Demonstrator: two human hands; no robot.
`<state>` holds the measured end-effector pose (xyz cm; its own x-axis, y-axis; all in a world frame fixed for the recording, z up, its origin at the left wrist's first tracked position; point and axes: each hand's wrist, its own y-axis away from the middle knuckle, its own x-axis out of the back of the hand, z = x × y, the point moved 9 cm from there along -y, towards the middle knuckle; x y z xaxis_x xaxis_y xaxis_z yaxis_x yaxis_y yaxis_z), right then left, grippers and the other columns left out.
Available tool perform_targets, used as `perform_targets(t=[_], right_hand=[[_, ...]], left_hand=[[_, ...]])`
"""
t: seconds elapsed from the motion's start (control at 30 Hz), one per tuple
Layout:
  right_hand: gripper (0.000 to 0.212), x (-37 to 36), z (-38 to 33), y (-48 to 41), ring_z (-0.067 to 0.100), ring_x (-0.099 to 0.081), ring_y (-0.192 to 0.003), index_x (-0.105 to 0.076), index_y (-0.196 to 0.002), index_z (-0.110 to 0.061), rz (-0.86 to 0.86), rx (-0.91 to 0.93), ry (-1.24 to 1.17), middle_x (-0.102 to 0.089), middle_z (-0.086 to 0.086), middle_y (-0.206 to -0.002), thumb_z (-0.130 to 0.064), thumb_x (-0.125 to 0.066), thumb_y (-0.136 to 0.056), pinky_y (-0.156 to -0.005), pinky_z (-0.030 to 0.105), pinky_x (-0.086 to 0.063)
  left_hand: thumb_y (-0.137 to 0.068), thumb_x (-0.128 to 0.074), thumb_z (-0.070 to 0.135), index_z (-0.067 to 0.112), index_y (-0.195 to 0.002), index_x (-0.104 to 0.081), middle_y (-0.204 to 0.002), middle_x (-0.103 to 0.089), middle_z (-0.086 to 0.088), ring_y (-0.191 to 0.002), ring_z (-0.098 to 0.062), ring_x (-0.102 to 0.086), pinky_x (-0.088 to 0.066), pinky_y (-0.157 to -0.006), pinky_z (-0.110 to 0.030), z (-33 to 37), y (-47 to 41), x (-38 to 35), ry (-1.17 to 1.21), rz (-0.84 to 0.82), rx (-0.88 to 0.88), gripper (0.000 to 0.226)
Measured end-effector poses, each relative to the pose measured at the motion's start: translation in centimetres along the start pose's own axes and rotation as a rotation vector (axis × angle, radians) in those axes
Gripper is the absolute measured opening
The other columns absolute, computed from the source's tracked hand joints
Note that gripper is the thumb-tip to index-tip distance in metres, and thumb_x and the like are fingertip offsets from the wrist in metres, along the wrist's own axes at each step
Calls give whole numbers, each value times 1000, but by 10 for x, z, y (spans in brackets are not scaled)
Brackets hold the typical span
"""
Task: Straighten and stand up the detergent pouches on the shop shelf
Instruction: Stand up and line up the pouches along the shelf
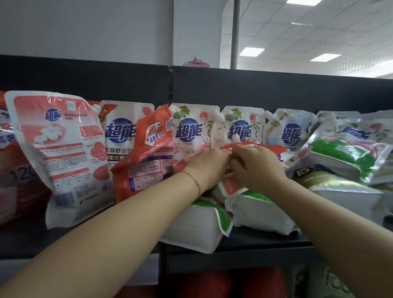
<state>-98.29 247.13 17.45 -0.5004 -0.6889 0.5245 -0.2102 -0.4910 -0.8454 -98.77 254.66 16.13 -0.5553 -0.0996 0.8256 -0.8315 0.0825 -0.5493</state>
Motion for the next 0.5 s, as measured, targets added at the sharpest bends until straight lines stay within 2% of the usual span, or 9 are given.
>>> perform_targets(t=[0.03, 0.1, 0.17, 0.23, 0.27, 0.3, 0.37, 0.4, 0.5], right_hand=[[29, 7, -5, 1, 25, -43, -47, -54, -64, -13, 74, 37, -21, -43, -4, -54, -32, -41, -81, -46, 25, -25], [32, 17, -15, 5, 20, -34, -39, -52, -57, -13, 151, 105, -43, -35, -9, -49, -31, -41, -81, -44, 22, -23], [35, 13, -20, 7, 20, -36, -37, -50, -56, -14, 138, 147, -43, -40, -7, -47, -32, -41, -85, -40, 24, -34], [36, 4, -21, 5, 17, -36, -36, -43, -57, -19, 89, 141, -32, -41, -7, -47, -35, -41, -89, -47, 35, -49], [38, -2, -19, 2, 17, -38, -38, -42, -58, -20, 25, 90, -11, -42, -6, -48, -36, -42, -92, -56, 41, -53], [42, -9, -16, 0, 17, -42, -42, -47, -60, -17, -60, 14, 8, -46, -5, -50, -40, -43, -95, -63, 42, -54], [53, -21, -4, -3, 17, -52, -51, -59, -68, -12, -219, -190, -17, -55, -2, -58, -53, -42, -96, -60, 32, -50], [58, -25, 0, -3, 17, -57, -55, -62, -72, -11, -272, -274, -42, -59, 0, -61, -61, -40, -94, -58, 30, -50], [72, -32, -1, -9, 18, -63, -57, -66, -80, -13, -367, -386, -184, -66, 3, -67, -77, -35, -84, -58, 32, -54]], left_hand=[[-99, -44, 17, 9, -111, -58, -104, -63, -15, -95, -34, -63, -48, -76, -37, -2, 2, 3, -14, 29, 8, 20], [-98, -45, 13, 6, -112, -57, -99, -64, -15, -91, -33, -63, -47, -72, -36, -15, 4, 12, -2, 134, 85, 20], [-99, -40, 8, 6, -103, -57, -92, -64, -13, -85, -31, -63, -48, -68, -34, -37, 8, 23, 80, 248, 199, 17], [-102, -37, 8, 5, -94, -56, -88, -61, -13, -82, -31, -64, -50, -66, -33, -59, 14, 36, 167, 353, 286, 21], [-102, -37, 7, 4, -91, -56, -88, -61, -15, -81, -31, -64, -51, -65, -32, -69, 18, 41, 213, 402, 314, 22], [-102, -37, 7, 4, -90, -56, -88, -62, -15, -79, -29, -64, -51, -63, -27, -76, 25, 50, 264, 468, 334, 23], [-102, -40, 8, 6, -88, -56, -79, -60, -4, -68, -14, -61, -43, -53, -11, -87, 44, 67, 385, 603, 361, 22], [-103, -41, 10, 9, -87, -55, -74, -57, 4, -65, -4, -56, -41, -54, -6, -91, 55, 75, 449, 665, 372, 21], [-103, -41, 15, 13, -89, -58, -73, -53, 15, -65, 3, -53, -39, -58, 1, -101, 90, 101, 546, 828, 385, 22]])
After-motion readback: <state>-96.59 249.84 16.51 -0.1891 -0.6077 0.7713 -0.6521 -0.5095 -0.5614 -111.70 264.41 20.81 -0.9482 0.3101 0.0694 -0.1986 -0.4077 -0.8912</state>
